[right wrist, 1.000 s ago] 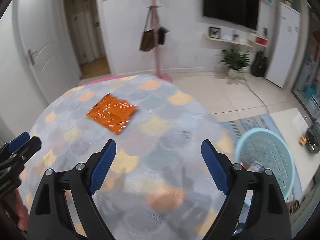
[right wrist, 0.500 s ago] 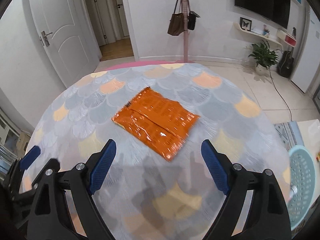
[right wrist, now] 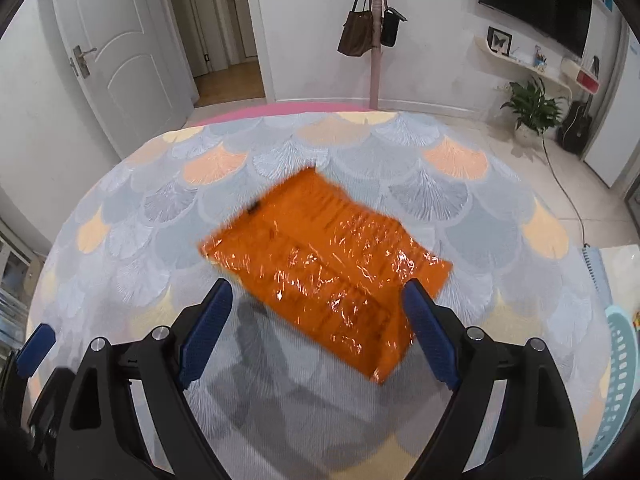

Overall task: Collect trash
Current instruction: 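Grasp the orange foil snack bag by its edge with the right tool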

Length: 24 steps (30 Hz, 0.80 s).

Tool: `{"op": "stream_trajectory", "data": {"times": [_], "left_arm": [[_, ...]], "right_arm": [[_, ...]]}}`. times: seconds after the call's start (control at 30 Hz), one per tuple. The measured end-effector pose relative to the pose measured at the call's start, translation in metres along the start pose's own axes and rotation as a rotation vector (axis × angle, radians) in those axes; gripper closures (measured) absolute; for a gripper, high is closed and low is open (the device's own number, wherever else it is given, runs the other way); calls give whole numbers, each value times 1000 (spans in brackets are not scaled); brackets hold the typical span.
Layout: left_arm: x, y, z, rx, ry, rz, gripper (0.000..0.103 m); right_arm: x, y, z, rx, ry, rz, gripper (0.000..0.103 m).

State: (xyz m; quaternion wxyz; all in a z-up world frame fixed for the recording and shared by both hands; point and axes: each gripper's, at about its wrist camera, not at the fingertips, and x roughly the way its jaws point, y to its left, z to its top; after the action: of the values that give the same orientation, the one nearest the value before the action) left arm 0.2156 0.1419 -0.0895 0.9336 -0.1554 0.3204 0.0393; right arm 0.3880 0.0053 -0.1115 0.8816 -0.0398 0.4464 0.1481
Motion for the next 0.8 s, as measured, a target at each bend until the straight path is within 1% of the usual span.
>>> {"op": "stream_trajectory", "data": {"times": [0.1, 0.13, 0.17, 0.2, 0.23, 0.27, 0.33, 0.37, 0.4, 0.43, 0.47, 0.53, 0.63, 0.8], "left_arm": [[1, 1, 0, -8, 4, -8, 21], [1, 2, 0, -9, 4, -9, 21], [1, 2, 0, -9, 5, -10, 21], [1, 1, -1, -8, 5, -9, 21], [1, 1, -1, -7, 5, -10, 21], [1, 0, -1, -4, 5, -10, 21], [1, 0, -1, -2, 5, -10, 21], [1, 0, 0, -2, 5, -10, 21], [1, 0, 0, -2, 6, -11, 21], [1, 0, -1, -2, 5, -11, 21], [0, 0, -1, -3, 6, -10, 21], [1, 0, 0, -2, 6, -11, 21], [1, -1, -1, 4, 6, -10, 21], [2, -3, -1, 15, 8, -8, 21]], "right_arm": [[4, 3, 3, -1, -10, -9, 21], [4, 3, 3, -2, -16, -16, 29], [4, 3, 4, -4, -24, -29, 33], [4, 4, 4, -7, -34, -41, 42], [3, 4, 4, -8, -43, -38, 49], [1, 3, 3, -9, -52, -29, 52], [-1, 3, 3, -10, -66, -29, 65], [-2, 3, 2, -11, -71, -34, 69], [-3, 2, 2, -9, -77, -39, 78], [-4, 2, 1, -6, -84, -39, 84], [-5, 1, 1, -3, -93, -38, 86], [-11, -1, 0, 3, -120, -19, 93], [-23, -4, -5, 0, -173, 13, 95], [-36, -8, -14, 8, -207, 17, 96]]}}
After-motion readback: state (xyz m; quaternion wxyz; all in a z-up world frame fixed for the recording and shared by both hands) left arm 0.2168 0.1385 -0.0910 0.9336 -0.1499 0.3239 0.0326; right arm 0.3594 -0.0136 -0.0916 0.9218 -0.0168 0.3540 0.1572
